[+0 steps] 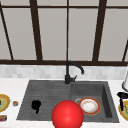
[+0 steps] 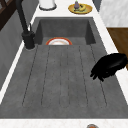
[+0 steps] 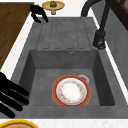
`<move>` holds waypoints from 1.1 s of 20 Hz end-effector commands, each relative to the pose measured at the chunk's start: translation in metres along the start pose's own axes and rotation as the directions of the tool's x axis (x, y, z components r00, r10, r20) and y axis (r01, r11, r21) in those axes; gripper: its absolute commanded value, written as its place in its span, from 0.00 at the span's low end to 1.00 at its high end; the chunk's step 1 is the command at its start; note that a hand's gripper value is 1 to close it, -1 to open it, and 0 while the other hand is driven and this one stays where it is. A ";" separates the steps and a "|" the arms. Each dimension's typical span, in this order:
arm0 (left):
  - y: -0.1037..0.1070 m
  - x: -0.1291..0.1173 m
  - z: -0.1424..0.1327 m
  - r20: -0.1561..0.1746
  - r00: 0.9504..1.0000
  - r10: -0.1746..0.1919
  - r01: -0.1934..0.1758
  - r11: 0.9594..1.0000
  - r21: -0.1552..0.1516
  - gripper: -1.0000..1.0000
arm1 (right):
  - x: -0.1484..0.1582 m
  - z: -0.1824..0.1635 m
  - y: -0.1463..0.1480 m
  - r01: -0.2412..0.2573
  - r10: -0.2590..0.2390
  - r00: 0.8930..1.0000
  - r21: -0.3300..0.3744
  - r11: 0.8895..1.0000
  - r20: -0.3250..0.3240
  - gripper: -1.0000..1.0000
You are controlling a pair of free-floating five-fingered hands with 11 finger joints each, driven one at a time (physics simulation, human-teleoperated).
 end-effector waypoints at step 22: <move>0.000 0.000 0.000 0.000 1.000 0.000 0.000 1.000 0.000 0.50 | 0.064 0.130 0.111 0.016 -0.008 0.999 -0.161 0.987 0.047 0.00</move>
